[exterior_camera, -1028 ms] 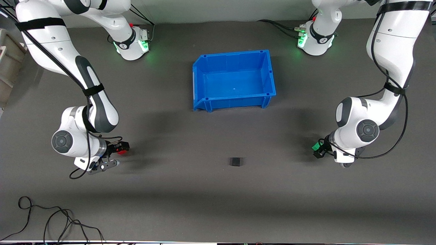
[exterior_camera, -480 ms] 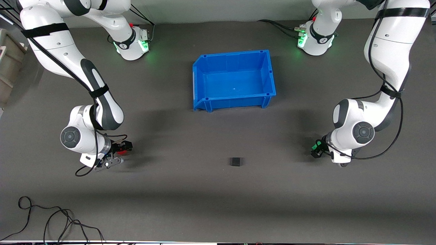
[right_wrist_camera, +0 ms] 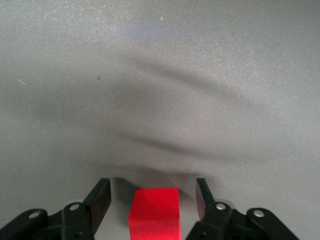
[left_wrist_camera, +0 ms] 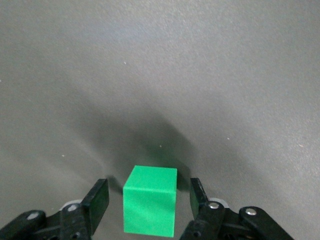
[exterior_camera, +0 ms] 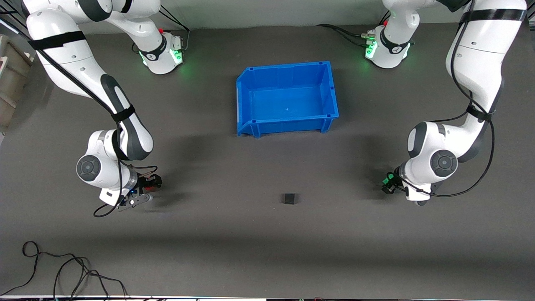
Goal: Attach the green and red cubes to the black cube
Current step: 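Close the right gripper on the red cube while the left gripper grasps green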
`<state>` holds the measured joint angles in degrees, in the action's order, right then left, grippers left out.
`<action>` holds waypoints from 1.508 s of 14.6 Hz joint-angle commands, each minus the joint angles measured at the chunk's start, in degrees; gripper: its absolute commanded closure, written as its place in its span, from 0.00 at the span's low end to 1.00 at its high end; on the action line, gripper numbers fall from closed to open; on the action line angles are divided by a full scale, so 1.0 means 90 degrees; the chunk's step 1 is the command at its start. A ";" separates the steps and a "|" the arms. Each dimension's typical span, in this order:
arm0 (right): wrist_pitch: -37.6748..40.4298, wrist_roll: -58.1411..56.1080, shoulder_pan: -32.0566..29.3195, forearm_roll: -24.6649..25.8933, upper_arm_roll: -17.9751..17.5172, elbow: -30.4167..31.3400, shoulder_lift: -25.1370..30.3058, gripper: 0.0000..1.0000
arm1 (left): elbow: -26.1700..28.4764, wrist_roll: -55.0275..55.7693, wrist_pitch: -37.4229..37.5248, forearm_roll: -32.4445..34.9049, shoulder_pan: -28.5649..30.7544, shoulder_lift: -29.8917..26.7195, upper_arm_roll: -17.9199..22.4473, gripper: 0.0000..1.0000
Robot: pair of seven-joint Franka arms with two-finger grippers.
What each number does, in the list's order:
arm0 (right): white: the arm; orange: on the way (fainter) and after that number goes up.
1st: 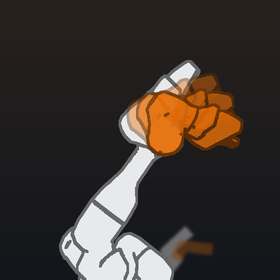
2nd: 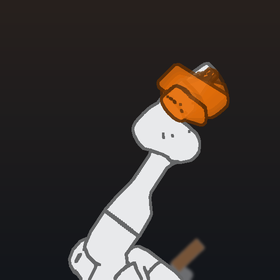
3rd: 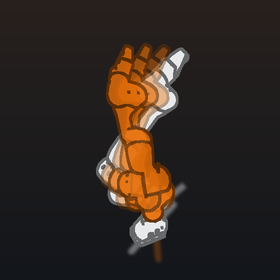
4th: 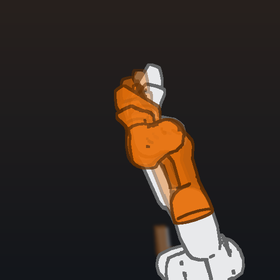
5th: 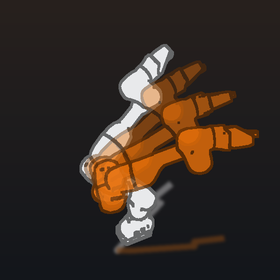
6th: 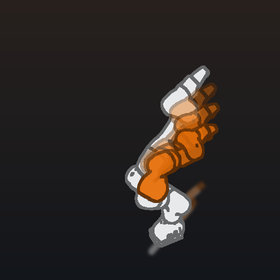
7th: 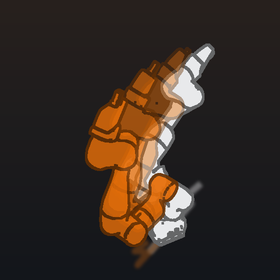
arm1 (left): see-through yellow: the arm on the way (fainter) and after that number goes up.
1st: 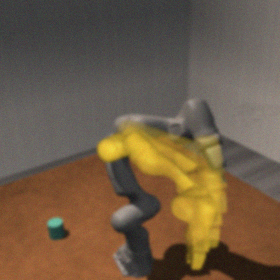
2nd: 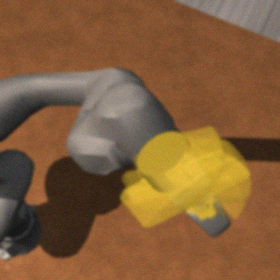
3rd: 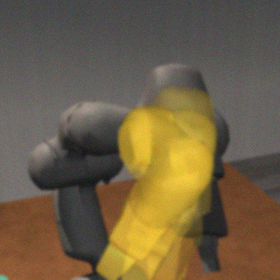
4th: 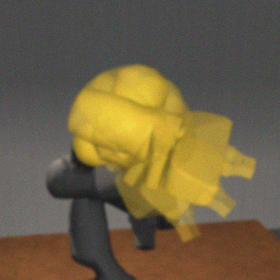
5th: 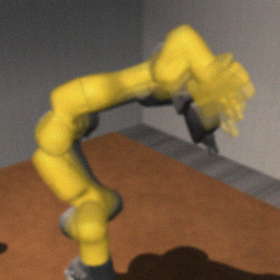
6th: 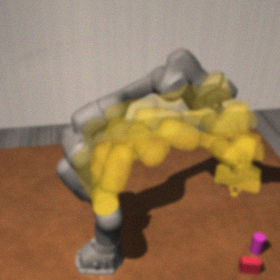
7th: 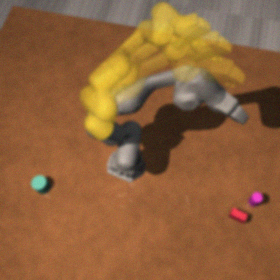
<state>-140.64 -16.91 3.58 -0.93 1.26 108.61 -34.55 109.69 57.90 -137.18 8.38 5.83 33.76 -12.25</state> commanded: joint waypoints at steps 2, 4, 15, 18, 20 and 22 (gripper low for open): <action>-0.0145 -0.0172 -0.0017 -0.0063 0.0016 0.0032 -0.0028 0.47 | -0.0088 0.0080 0.0047 0.0143 0.0123 0.0038 -0.0016 0.27; -0.0135 -0.0172 -0.0026 -0.0063 0.0016 0.0032 -0.0028 0.51 | -0.0088 0.0090 0.0047 0.0143 0.0114 0.0038 -0.0016 0.33; -0.0125 -0.0172 -0.0095 -0.0063 0.0016 0.0081 -0.0028 0.50 | -0.1228 0.1559 0.0543 -0.0920 -0.0061 0.0222 -0.0055 1.00; -0.0125 -0.0171 -0.0095 -0.0063 0.0026 0.0081 -0.0028 0.67 | -0.2183 0.3337 0.1284 -0.0883 -0.0646 0.0719 -0.0055 1.00; -0.0115 -0.0142 -0.0095 -0.0072 0.0016 0.0081 -0.0028 1.00 | -0.2994 0.4391 0.1530 -0.0892 -0.1260 0.1207 -0.0035 1.00; 0.0011 -0.0035 -0.0095 -0.0663 0.0035 0.0081 0.0107 1.00 | -0.3407 0.5203 0.1531 -0.0747 -0.1730 0.1511 -0.0025 1.00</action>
<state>-141.06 -16.73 3.15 -2.10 1.61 108.60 -34.74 86.68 97.24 -125.84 0.79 -5.05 42.28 -13.54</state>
